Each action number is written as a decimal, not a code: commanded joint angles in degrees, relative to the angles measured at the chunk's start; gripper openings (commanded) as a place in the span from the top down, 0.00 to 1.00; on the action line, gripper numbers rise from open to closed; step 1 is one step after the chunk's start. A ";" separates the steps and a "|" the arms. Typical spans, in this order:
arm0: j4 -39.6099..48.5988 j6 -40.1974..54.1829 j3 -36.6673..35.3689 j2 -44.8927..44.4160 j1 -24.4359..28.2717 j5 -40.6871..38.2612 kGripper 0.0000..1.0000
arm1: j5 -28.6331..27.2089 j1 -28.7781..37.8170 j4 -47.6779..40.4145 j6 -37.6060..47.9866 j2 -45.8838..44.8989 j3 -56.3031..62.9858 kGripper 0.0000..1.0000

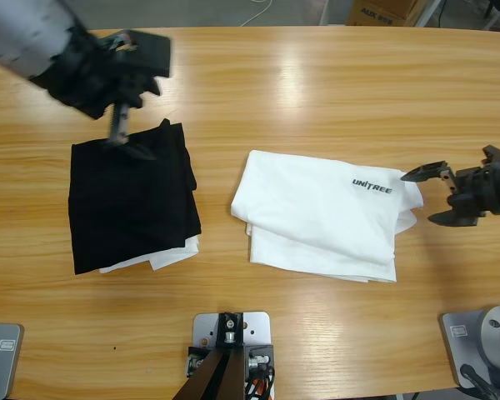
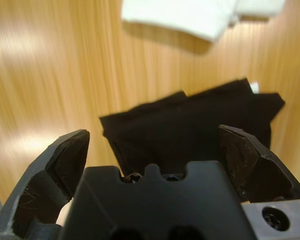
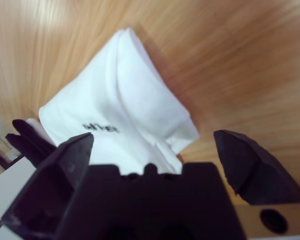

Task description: Fold clothes

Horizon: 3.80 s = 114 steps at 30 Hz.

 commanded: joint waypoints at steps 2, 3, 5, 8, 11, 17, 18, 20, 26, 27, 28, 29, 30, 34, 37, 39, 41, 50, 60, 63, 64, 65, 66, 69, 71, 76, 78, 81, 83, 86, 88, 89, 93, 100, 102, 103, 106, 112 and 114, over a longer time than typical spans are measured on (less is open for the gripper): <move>8.62 1.25 -22.24 15.33 -2.25 -0.90 0.00 | -12.71 9.07 8.47 -1.84 -15.52 -1.00 0.00; 8.60 1.07 -22.72 15.94 -2.90 -0.76 0.00 | -16.19 14.21 10.49 -3.31 -18.70 -3.10 0.00; 8.72 -1.05 -22.24 16.38 -4.38 0.52 0.00 | -22.61 25.11 16.89 -3.08 -20.19 -7.67 0.00; 10.23 -4.17 -20.10 14.89 -5.10 1.07 0.00 | -32.56 38.64 26.43 0.75 -14.76 -16.20 0.00; 10.43 -6.13 -15.30 11.71 -4.43 1.67 0.00 | -32.09 41.86 27.19 3.65 -6.98 -23.48 0.00; 10.23 -7.56 -3.22 3.94 -2.20 1.33 0.00 | -27.15 43.26 26.79 7.55 8.39 -34.34 0.00; 10.16 -7.65 -1.73 2.94 -1.83 1.33 0.00 | -26.18 43.26 26.77 8.36 9.53 -34.39 0.00; 10.04 -7.86 0.58 1.51 -1.18 1.40 0.00 | -24.90 43.37 26.61 9.80 11.04 -34.15 0.00; 9.30 -8.26 2.30 0.77 -1.06 1.31 0.00 | -22.73 46.76 24.87 15.53 17.49 -34.76 0.00; 9.28 -8.45 2.23 0.58 -1.06 1.31 0.00 | -22.52 47.46 24.40 16.02 18.60 -34.75 0.00; 9.28 -8.63 2.26 0.32 -1.06 1.31 0.00 | -22.31 47.99 23.89 16.27 19.62 -34.60 0.00; 9.28 -8.68 2.47 0.07 -1.06 1.33 0.00 | -22.12 48.24 23.18 16.34 20.38 -34.50 0.00; 9.28 -8.75 2.95 -0.23 -1.06 1.39 0.00 | -21.78 48.27 22.09 16.31 20.82 -34.50 0.00; 9.28 -9.16 5.04 -1.40 -1.06 1.40 0.00 | -21.75 48.27 16.63 13.30 22.26 -33.41 0.00; 9.28 -9.30 5.39 -2.55 -1.06 1.44 0.00 | -22.33 47.68 16.26 7.99 22.41 -33.00 0.00; 9.28 -9.30 5.62 -3.07 -1.06 1.67 0.00 | -22.17 47.34 17.24 6.51 23.26 -32.46 0.00; 9.28 -9.30 5.78 -3.41 -1.06 1.75 0.00 | -23.16 47.31 18.07 6.64 23.82 -31.39 0.00; 9.28 -9.65 7.57 -5.32 -1.06 1.98 0.00 | -24.60 47.32 17.08 3.12 29.73 -31.11 0.00; 9.02 -10.65 10.17 -7.28 -1.06 2.53 0.00 | -44.25 53.85 26.28 -27.01 37.06 -34.22 0.11; 9.02 -10.79 10.84 -7.96 -1.06 2.55 0.00 | -43.30 56.57 20.42 -39.77 33.16 -32.58 0.11; 9.02 -10.85 11.26 -8.26 -1.06 2.55 0.00 | -42.47 57.24 19.17 -43.37 31.59 -32.09 0.11; 9.02 -10.95 11.74 -8.59 -1.06 2.55 0.00 | -40.93 57.82 18.17 -47.13 29.96 -31.77 0.11; 9.02 -11.09 12.18 -8.88 -1.06 2.55 0.00 | -39.80 58.84 17.84 -50.44 28.78 -31.55 0.11; 9.02 -11.53 12.93 -9.84 -1.06 2.51 0.00 | -33.00 62.02 19.30 -59.33 26.67 -31.05 0.11; 9.02 -11.64 12.95 -10.11 -1.06 2.53 0.00 | -27.97 66.03 20.42 -64.75 25.68 -30.44 0.10; 9.02 -12.13 13.16 -10.49 -1.58 2.46 0.00 | -30.49 72.87 22.99 -66.66 20.29 -28.98 0.10; 9.00 -12.48 13.37 -10.63 -1.79 2.46 0.00 | -34.56 72.88 23.23 -66.72 16.53 -28.87 0.09; 8.72 -13.89 13.79 -10.63 -2.27 2.46 0.00 | -38.64 72.57 22.81 -66.75 13.84 -28.96 0.09; 8.19 -14.94 14.09 -10.63 -2.74 2.46 0.00 | -39.56 72.32 22.65 -65.03 13.29 -29.51 0.09; 7.77 -15.54 14.37 -10.63 -2.92 2.46 0.00 | -39.50 69.95 26.73 -49.65 11.39 -33.48 0.07; 7.44 -15.91 14.60 -10.63 -2.99 2.46 0.00 | -39.56 67.96 32.43 -34.78 11.34 -37.96 0.05; 7.21 -16.49 14.83 -10.58 -2.99 2.46 0.00 | -39.45 67.29 33.90 -26.15 10.97 -38.65 0.05; 6.30 -17.30 15.76 -10.46 -3.34 2.23 0.00 | -32.77 67.26 30.00 -9.20 10.37 -36.84 0.06; 6.30 -17.21 16.11 -10.55 -3.43 2.28 0.00 | -31.44 67.26 19.42 -12.12 14.68 -26.99 0.03; 6.30 -17.21 16.54 -10.67 -3.43 2.28 0.00 | -31.44 67.26 17.19 -11.35 16.77 -23.86 0.03; 6.30 -17.21 16.73 -10.81 -3.43 2.25 0.00 | -31.36 67.26 17.03 -11.26 18.11 -23.34 0.03; 6.30 -17.21 16.84 -11.14 -3.43 2.26 0.00 | -29.52 67.26 14.67 -12.15 20.62 -22.28 0.03; 6.30 -17.19 16.54 -11.46 -3.43 2.28 0.00 | -30.87 66.27 14.20 -25.18 23.61 -23.39 0.10; 6.30 -17.21 16.55 -11.55 -3.43 2.26 0.00 | -31.72 64.48 13.94 -32.21 23.70 -24.09 0.08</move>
